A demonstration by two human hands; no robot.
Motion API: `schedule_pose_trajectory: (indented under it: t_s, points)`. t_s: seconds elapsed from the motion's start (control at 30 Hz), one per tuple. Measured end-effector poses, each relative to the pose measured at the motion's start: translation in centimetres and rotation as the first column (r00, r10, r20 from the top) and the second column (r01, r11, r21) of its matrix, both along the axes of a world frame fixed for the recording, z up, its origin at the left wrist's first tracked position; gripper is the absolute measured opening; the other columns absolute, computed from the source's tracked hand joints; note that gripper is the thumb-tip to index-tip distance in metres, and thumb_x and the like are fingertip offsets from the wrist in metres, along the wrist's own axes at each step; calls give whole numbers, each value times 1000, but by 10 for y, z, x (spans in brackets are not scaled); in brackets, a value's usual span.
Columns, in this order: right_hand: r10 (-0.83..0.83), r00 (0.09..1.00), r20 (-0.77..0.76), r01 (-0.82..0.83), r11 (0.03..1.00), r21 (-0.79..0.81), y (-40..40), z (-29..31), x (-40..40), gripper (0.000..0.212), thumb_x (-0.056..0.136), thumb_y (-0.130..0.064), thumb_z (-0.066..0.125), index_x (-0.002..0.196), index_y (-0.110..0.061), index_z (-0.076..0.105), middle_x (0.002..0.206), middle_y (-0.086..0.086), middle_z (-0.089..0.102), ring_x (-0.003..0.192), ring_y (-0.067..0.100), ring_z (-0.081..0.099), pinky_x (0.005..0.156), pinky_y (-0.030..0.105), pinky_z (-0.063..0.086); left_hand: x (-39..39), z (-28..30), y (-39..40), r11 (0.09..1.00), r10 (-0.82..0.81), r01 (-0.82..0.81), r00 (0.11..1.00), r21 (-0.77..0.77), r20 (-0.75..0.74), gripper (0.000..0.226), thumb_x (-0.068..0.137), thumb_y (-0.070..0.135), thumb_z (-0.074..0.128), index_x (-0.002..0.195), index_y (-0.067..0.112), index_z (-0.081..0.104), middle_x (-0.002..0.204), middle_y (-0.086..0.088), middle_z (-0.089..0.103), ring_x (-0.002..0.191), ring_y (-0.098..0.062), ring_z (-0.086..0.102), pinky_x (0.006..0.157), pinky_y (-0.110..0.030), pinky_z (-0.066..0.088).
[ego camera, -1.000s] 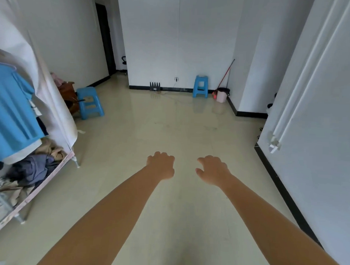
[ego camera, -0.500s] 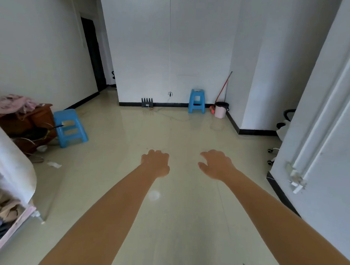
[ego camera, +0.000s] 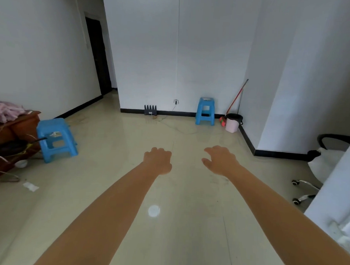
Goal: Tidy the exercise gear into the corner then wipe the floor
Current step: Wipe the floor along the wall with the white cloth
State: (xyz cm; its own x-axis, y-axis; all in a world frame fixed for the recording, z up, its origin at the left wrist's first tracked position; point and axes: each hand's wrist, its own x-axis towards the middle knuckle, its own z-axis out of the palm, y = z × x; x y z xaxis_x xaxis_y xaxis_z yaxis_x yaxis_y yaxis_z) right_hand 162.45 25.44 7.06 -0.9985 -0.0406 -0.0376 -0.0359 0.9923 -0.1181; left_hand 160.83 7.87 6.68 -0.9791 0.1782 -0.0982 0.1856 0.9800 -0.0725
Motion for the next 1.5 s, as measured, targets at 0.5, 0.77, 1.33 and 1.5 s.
schedule_pose_trajectory:
  t_s: [0.5,0.77,1.33,1.5]
  points:
    - [-48,998,39,49,999,-15,58,-5,-465,51,99,-36,36,146,-19,26,151,9,30,137,27,31,110,41,32,-474,9,74,998,-64,64,998,-4,-2,46,98,21,38,144,16,35,145,-7,38,135,-25,32,108,-37,32]
    - [-63,998,-7,63,998,28,128,-11,-695,49,98,-36,36,143,-18,31,146,11,36,133,28,36,107,41,35,-702,-1,139,996,-91,91,996,-3,-6,45,97,20,39,142,15,36,143,-7,40,133,-25,34,106,-36,34]
    - [15,1000,-23,-14,999,41,271,-9,-1172,50,97,-36,37,143,-17,32,146,9,37,134,27,35,108,41,34,-1174,1,286,998,-66,66,998,0,-17,44,97,20,40,141,14,39,141,-8,43,133,-26,36,104,-37,36]
    - [-23,1000,-1,23,998,58,301,-23,-1324,49,97,-36,37,142,-17,33,143,9,40,131,26,38,104,39,36,-1329,-3,313,995,-100,101,994,18,-37,44,97,19,40,140,13,38,140,-9,43,132,-26,36,102,-37,37]
